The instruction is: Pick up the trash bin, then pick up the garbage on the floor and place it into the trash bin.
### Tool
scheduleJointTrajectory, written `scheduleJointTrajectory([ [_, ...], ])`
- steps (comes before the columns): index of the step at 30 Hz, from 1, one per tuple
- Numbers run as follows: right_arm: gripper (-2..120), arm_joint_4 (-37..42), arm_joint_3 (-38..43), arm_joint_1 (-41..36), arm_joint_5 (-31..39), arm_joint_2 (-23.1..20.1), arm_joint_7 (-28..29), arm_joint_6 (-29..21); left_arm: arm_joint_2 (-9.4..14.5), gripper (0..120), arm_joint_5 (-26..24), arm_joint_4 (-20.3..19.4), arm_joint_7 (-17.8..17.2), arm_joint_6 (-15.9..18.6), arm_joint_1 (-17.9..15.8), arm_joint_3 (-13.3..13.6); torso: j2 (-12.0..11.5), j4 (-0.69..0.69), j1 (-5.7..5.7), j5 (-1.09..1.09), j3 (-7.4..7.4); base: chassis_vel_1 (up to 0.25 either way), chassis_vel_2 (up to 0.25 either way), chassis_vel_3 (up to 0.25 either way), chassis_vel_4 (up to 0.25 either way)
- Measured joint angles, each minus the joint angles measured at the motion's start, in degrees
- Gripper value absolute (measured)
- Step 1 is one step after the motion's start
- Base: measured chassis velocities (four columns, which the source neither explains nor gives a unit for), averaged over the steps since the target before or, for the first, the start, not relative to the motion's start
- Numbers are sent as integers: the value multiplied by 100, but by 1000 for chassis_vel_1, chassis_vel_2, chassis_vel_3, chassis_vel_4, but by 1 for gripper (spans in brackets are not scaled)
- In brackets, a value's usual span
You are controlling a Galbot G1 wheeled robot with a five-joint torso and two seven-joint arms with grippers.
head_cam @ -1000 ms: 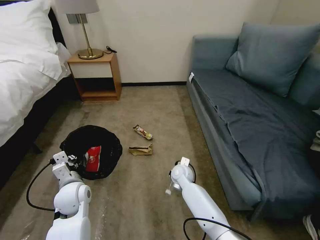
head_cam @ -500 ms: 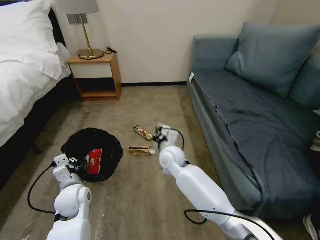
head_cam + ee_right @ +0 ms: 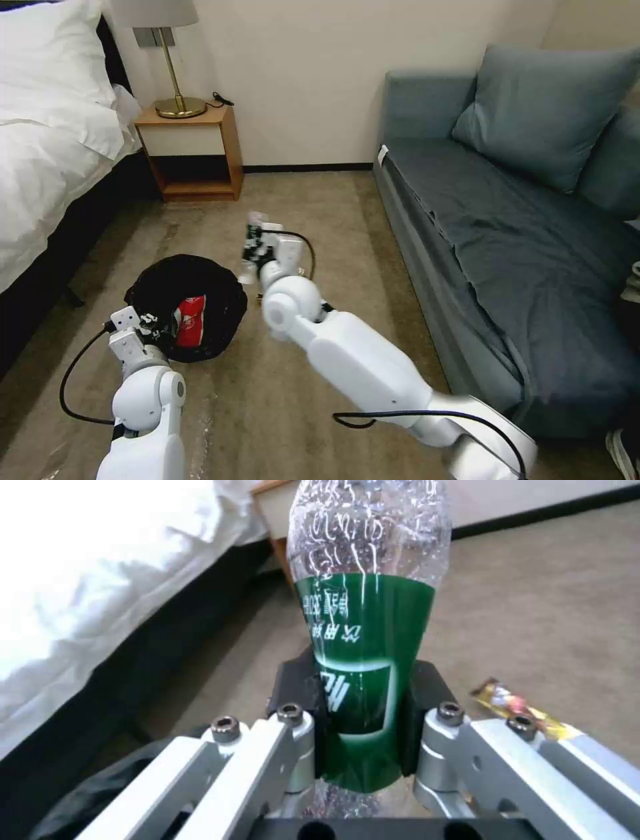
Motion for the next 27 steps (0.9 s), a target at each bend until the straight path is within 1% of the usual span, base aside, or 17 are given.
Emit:
scheduleJointTrajectory([
  [3,17,-157,-170,32,-119,30,-68,80,-23,2,23,-1,-3,5,-14,14,0,0,0,0,0,0,0,0,0],
  [5,17,-355,-300,29,-336,33,-171,153,-50,2,42,-8,-9,12,-28,42,0,-2,0,0,0,0,0,0,0],
  [16,17,-719,-583,-159,-678,26,-253,239,-171,2,164,43,-24,12,-95,101,-1,-2,0,1,0,0,0,0,0],
  [22,17,-797,-707,-225,-769,23,-254,295,-212,2,226,69,-26,12,-118,131,0,-2,0,1,0,0,0,0,0],
  [26,17,-811,-837,-247,-968,22,-347,304,-238,2,261,87,-26,8,-127,143,0,-1,0,1,0,0,0,0,0],
  [27,19,-819,-860,-255,-1037,22,-368,307,-242,2,265,95,-27,7,-130,148,0,-1,0,1,0,0,0,0,0],
])
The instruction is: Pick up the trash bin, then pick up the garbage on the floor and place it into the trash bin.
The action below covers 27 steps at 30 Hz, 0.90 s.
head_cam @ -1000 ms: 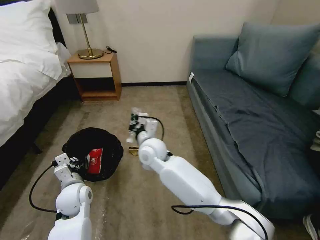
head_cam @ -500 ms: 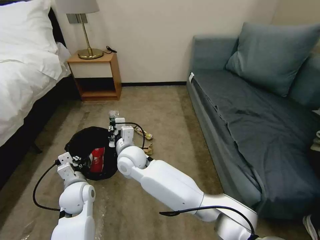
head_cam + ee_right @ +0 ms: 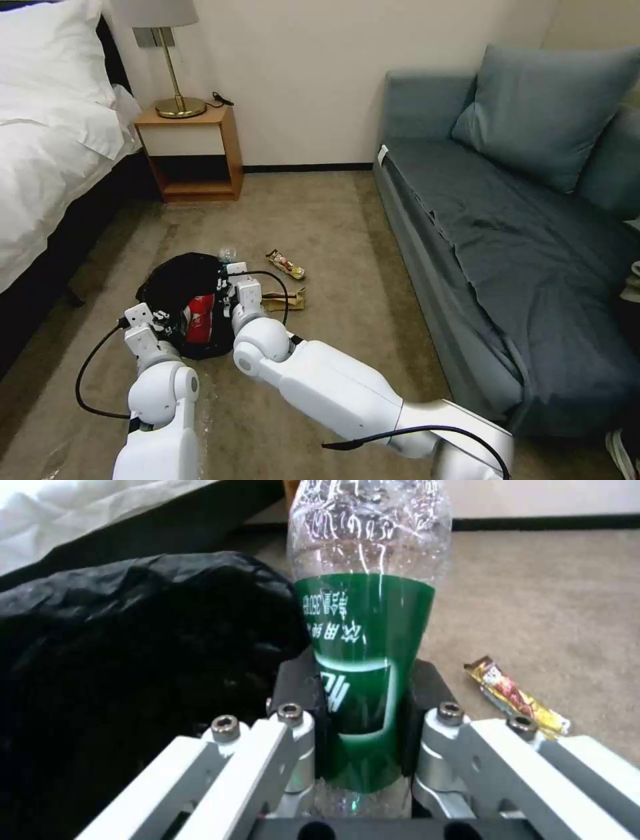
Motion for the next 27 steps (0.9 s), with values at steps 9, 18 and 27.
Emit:
scheduleJointTrajectory([
  [9,51,14,-89,-47,-149,-1,-28,-1,-9,2,15,49,0,-8,-22,5,0,0,0,0,0,0,0,0,0],
  [18,85,33,-117,-71,-172,-1,-28,-19,-35,2,50,89,2,-16,-46,15,0,0,0,0,0,0,0,0,0],
  [27,100,249,4,-36,-238,-1,22,-115,-2,2,31,90,27,-23,-39,-7,0,0,0,0,0,0,0,0,0],
])
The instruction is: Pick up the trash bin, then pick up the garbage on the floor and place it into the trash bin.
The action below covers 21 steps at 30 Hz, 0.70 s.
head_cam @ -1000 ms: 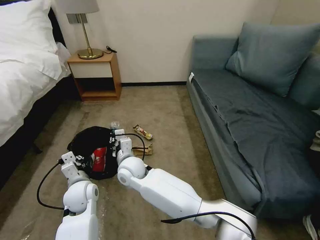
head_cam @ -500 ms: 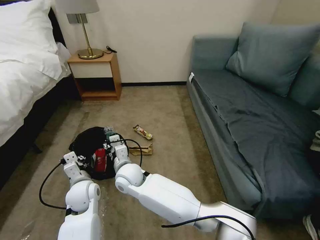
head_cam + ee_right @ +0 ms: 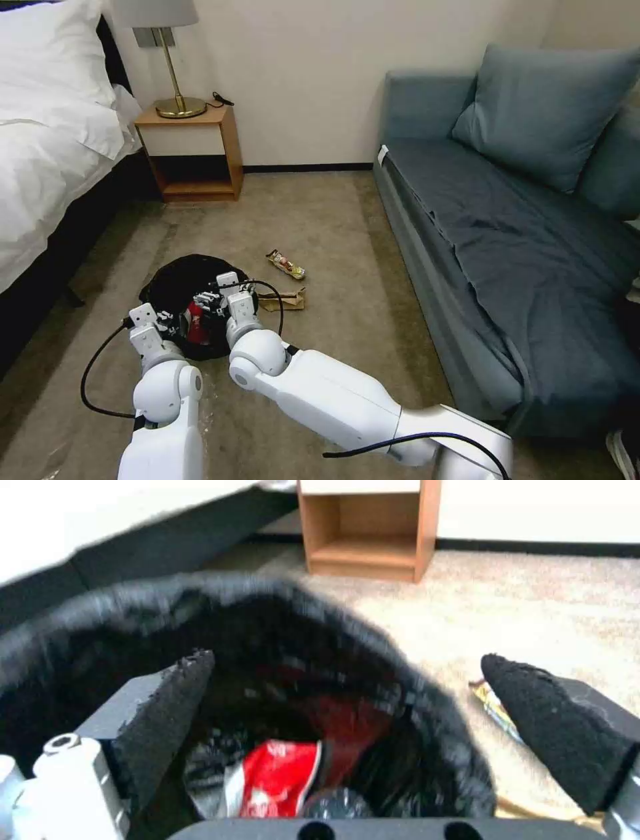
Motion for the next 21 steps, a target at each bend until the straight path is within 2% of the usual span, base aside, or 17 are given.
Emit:
scheduleJointTrajectory([
  [6,100,339,385,-120,-226,-10,44,-98,187,2,-189,1,114,14,-59,14,0,1,0,0,0,0,0,0,0],
  [8,100,445,910,-343,-636,-120,-86,-18,284,2,-263,-12,168,124,-142,-40,0,0,0,1,0,0,0,0,0],
  [10,100,465,1024,-391,-697,-150,-112,-1,305,2,-301,-25,176,152,-153,-38,0,0,0,0,0,0,0,0,0],
  [11,100,521,1394,-552,-864,-218,-196,55,364,2,-408,-62,198,235,-184,-24,0,-1,0,1,0,0,0,0,0],
  [13,100,538,1517,-610,-921,-232,-229,75,376,2,-429,-69,202,254,-193,-23,0,-1,0,1,0,0,0,0,0],
  [14,100,587,1917,-792,-1108,-288,-359,155,424,2,-501,-80,205,312,-225,-19,0,-1,0,1,0,0,0,0,0],
  [16,100,611,2080,-874,-1181,-324,-422,194,442,2,-527,-81,205,331,-234,-15,0,1,0,1,0,0,0,0,0],
  [17,100,680,2439,-1063,-1277,-424,-527,268,484,2,-581,-81,206,358,-245,-10,0,0,0,1,0,0,0,0,0],
  [21,100,819,2922,-1351,-1406,-602,-683,364,526,2,-642,-81,224,380,-254,-7,0,-1,0,1,0,0,0,0,0],
])
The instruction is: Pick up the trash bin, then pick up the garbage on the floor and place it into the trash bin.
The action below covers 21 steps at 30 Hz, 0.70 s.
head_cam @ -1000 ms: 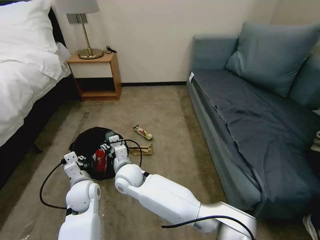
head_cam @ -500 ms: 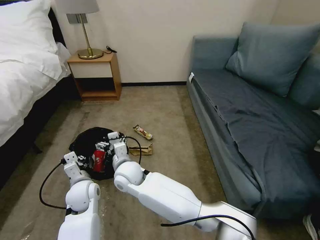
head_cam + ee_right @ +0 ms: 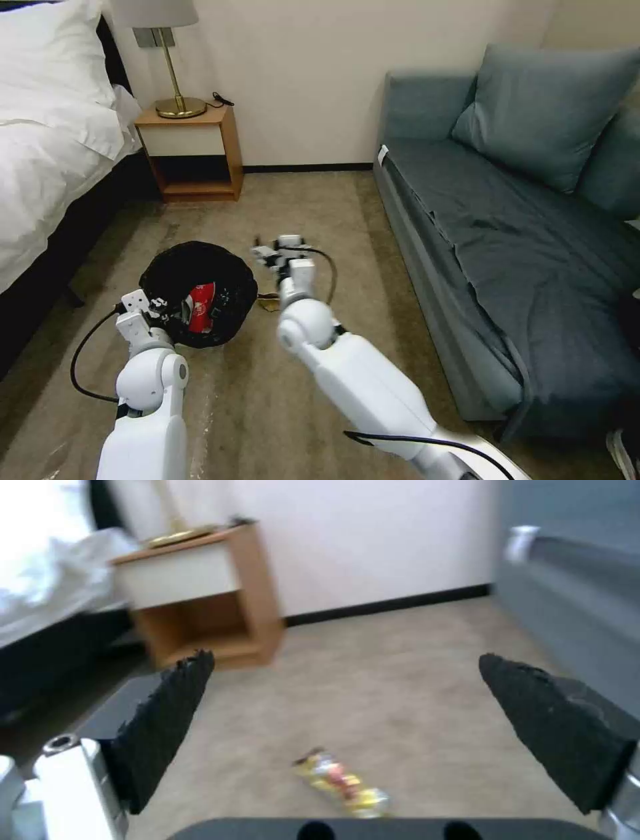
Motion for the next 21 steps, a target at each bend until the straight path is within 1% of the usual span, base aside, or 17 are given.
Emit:
scheduleJointTrajectory([
  [1,100,43,148,-115,-58,-70,-61,39,11,2,-13,0,21,4,-1,0,-1,0,0,0,0,0,0,0,0],
  [2,100,122,459,-377,-267,-239,-234,162,34,2,-25,2,112,5,4,-14,0,0,0,1,0,0,0,0,0],
  [3,100,122,459,-377,-267,-239,-234,162,34,2,-25,2,112,5,4,-14,0,0,0,1,0,0,0,0,0],
  [5,100,254,822,-715,-571,-430,-545,354,61,2,-32,3,257,5,20,-37,0,0,0,1,0,0,0,0,0],
  [6,100,254,822,-715,-571,-430,-545,354,61,2,-32,3,257,5,20,-37,0,0,0,1,0,0,0,0,0],
  [8,100,438,1247,-1052,-836,-623,-896,601,95,2,-34,14,406,6,24,-67,-1,-1,0,1,0,0,0,0,0],
  [9,100,438,1247,-1052,-836,-623,-896,601,95,2,-34,14,406,6,24,-67,-1,-1,0,1,0,0,0,0,0],
  [11,100,597,1729,-1306,-1032,-747,-1308,875,113,2,-26,28,517,5,13,-84,0,0,0,1,0,0,0,0,0],
  [12,100,597,1729,-1306,-1032,-747,-1308,875,113,2,-26,28,517,5,13,-84,0,0,0,1,0,0,0,0,0],
  [13,100,632,1884,-1357,-1065,-772,-1443,939,113,2,-22,37,530,6,5,-85,0,0,0,0,0,0,0,0,0],
  [15,100,623,2181,-1456,-1081,-812,-1743,1288,108,2,-5,55,531,6,-3,-86,0,0,0,0,0,0,0,0,0],
  [16,100,623,2181,-1456,-1081,-812,-1743,1288,108,2,-5,55,531,6,-3,-86,0,0,0,0,0,0,0,0,0],
  [17,100,545,2297,-1499,-1122,-822,-1937,1519,104,2,5,64,531,5,-5,-84,0,0,0,-1,0,0,0,0,0],
  [18,100,545,2297,-1499,-1122,-822,-1937,1519,104,2,5,64,531,5,-5,-84,0,0,0,-1,0,0,0,0,0],
  [19,100,461,2369,-1562,-1166,-825,-2136,1725,102,2,15,77,528,6,-12,-85,0,1,0,0,0,0,0,0,0],
  [21,100,441,2384,-1594,-1166,-825,-2200,1779,102,2,16,83,527,6,-18,-86,0,1,0,0,0,0,0,0,0],
])
